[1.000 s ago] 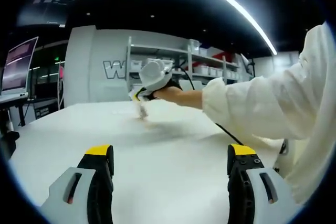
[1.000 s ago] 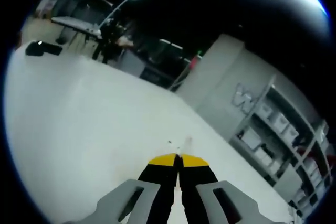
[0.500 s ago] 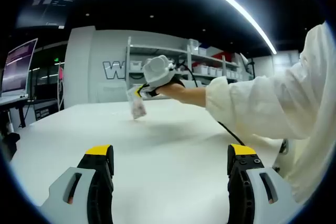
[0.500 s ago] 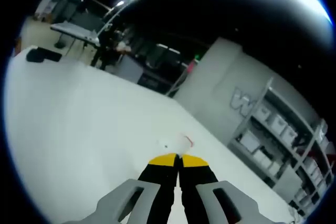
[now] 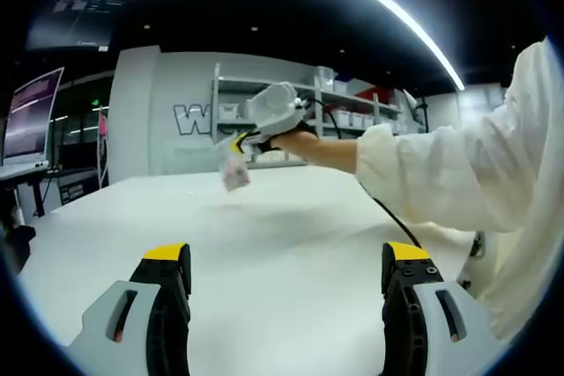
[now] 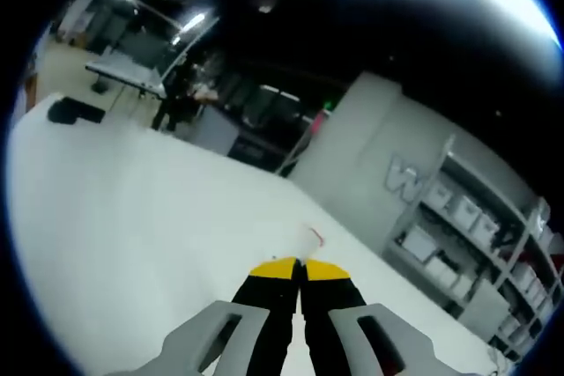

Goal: Open the resealable bag by pulling the two sides of the seal apart until the entire bag opening is separated and visibly accessible.

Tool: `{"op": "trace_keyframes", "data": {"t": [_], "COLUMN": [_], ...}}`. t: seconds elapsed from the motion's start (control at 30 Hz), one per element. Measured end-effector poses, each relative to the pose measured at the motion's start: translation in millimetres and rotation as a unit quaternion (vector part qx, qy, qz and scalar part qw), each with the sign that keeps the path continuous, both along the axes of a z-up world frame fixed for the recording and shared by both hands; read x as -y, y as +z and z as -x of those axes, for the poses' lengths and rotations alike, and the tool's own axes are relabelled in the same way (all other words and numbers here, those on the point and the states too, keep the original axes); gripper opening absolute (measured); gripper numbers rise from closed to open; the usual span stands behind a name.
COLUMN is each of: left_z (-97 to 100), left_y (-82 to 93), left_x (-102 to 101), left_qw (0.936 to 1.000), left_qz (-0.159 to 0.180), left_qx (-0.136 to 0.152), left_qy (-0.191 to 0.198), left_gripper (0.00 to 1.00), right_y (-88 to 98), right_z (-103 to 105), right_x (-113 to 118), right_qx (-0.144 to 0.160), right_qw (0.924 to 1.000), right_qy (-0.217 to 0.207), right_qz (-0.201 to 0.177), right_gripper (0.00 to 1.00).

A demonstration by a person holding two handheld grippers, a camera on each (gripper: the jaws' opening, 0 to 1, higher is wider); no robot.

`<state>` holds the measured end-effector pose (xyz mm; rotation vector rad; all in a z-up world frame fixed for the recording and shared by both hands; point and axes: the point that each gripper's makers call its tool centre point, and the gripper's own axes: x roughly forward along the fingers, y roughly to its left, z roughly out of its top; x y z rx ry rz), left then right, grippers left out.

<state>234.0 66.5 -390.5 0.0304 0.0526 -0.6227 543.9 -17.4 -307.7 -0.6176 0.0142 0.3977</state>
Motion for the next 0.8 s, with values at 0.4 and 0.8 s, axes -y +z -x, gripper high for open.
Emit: {"op": "trace_keyframes", "data": {"t": [0.4,0.8], "left_z": [1.3,1.2], "left_y": [-0.6,-0.5], "left_x": [2,5], "left_qw": [1.0000,1.0000], "left_qz": [-0.006,-0.008], "left_qx": [0.001,0.001], "left_qy": [-0.002,-0.004], "left_gripper": [0.88,0.88], "right_y": [8.4,8.6], "right_z": [18,34], "right_x": [12,15], "right_qx": [0.014,0.017], "right_qw": [0.9999,0.9997], "right_qy": [0.006,0.017], "right_qz": [0.000,0.002], "right_gripper": [0.00,0.00]}}
